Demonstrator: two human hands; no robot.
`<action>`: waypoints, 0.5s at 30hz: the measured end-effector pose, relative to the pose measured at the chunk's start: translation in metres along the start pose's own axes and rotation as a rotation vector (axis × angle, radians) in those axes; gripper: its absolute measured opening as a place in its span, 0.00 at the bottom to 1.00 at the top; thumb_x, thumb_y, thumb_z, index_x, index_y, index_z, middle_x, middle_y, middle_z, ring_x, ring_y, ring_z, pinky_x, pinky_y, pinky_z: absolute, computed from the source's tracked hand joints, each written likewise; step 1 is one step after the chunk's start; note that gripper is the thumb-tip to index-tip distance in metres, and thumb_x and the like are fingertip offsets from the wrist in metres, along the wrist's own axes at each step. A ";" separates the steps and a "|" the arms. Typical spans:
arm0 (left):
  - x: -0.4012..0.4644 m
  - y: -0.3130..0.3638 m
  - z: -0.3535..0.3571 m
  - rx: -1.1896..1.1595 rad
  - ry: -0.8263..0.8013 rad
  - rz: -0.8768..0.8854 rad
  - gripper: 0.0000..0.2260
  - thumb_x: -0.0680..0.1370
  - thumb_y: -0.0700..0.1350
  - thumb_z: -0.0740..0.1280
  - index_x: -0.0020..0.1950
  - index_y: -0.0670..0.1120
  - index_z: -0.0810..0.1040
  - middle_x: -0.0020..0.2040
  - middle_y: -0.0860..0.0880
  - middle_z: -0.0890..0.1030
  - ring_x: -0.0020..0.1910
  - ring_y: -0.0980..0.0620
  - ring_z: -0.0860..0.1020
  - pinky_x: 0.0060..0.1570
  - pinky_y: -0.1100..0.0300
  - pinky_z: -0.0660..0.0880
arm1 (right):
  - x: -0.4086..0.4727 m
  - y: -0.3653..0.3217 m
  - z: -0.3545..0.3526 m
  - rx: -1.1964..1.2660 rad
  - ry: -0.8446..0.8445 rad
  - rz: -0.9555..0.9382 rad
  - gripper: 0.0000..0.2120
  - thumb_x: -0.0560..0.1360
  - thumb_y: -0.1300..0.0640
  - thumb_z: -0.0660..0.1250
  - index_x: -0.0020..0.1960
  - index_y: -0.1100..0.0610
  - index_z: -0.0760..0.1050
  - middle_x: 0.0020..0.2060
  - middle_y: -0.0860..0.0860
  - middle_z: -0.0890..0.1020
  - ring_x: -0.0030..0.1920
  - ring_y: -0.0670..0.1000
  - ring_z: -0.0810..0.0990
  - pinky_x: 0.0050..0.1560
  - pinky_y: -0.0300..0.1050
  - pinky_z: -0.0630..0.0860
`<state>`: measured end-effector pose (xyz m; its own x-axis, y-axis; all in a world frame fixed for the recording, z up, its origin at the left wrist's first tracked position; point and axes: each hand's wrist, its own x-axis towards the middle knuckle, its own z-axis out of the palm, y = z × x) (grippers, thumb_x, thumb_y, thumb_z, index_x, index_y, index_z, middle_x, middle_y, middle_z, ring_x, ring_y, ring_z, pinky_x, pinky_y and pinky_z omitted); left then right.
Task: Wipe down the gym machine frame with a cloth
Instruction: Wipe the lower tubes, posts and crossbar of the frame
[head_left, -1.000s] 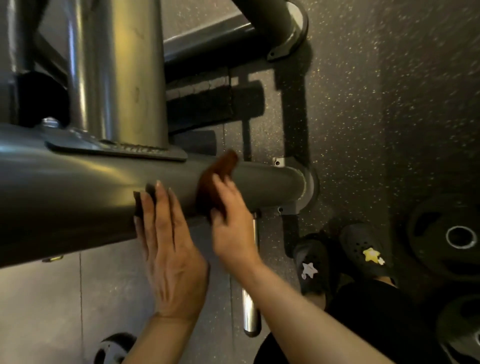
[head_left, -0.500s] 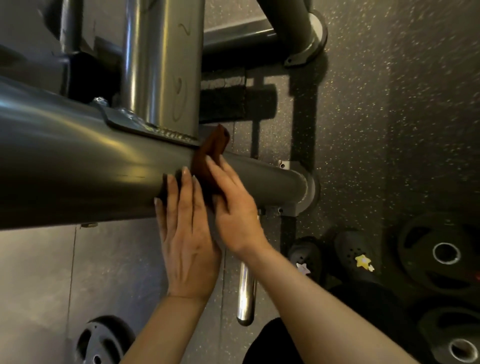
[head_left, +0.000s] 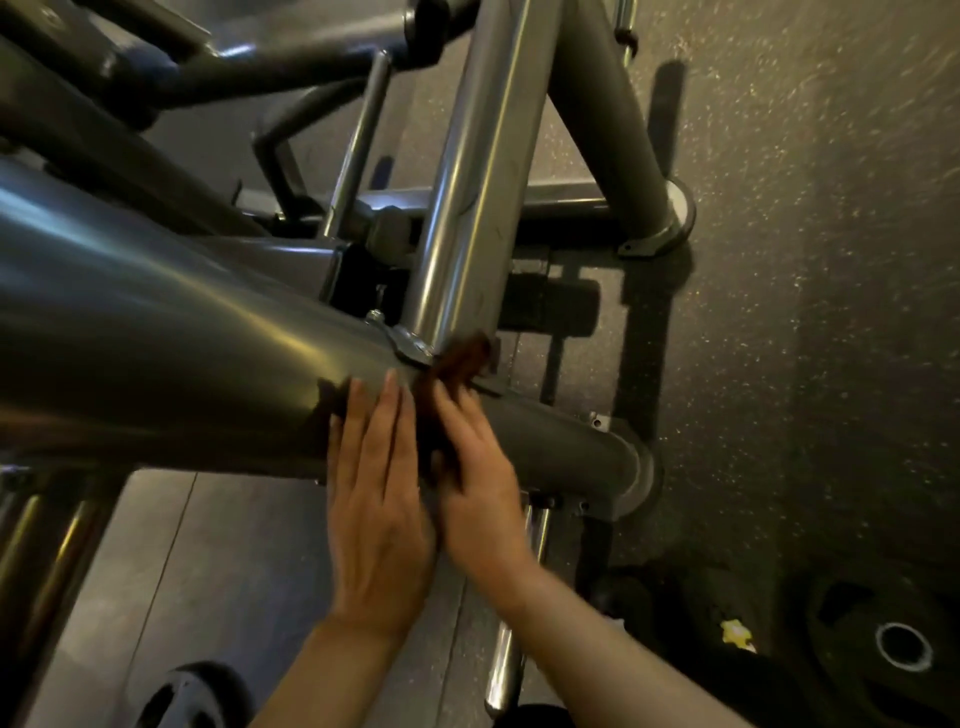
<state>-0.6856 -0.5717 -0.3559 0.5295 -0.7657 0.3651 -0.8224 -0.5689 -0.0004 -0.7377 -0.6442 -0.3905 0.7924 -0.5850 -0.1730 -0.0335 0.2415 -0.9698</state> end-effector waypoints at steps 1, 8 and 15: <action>0.001 -0.004 -0.006 0.006 0.023 -0.014 0.22 0.79 0.39 0.58 0.73 0.37 0.63 0.74 0.40 0.63 0.78 0.48 0.51 0.77 0.50 0.47 | -0.001 -0.013 0.010 -0.010 -0.038 -0.101 0.27 0.79 0.62 0.59 0.75 0.46 0.60 0.76 0.41 0.57 0.77 0.42 0.52 0.77 0.47 0.56; 0.003 -0.019 -0.044 0.106 -0.047 -0.009 0.26 0.75 0.32 0.52 0.74 0.35 0.62 0.75 0.39 0.61 0.79 0.48 0.48 0.77 0.50 0.45 | -0.009 -0.006 0.020 -0.125 0.102 0.006 0.33 0.79 0.68 0.59 0.76 0.44 0.54 0.76 0.39 0.53 0.78 0.45 0.51 0.74 0.57 0.62; 0.022 -0.022 -0.082 0.151 0.008 -0.057 0.26 0.76 0.36 0.55 0.75 0.35 0.63 0.75 0.39 0.63 0.79 0.47 0.48 0.77 0.49 0.43 | -0.003 -0.060 0.032 -0.165 -0.074 -0.196 0.31 0.79 0.67 0.57 0.76 0.44 0.53 0.76 0.40 0.51 0.78 0.44 0.50 0.76 0.48 0.57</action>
<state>-0.6726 -0.5513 -0.2717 0.5725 -0.7287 0.3758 -0.7498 -0.6507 -0.1196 -0.7186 -0.6317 -0.3257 0.8359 -0.5482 0.0279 0.0310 -0.0036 -0.9995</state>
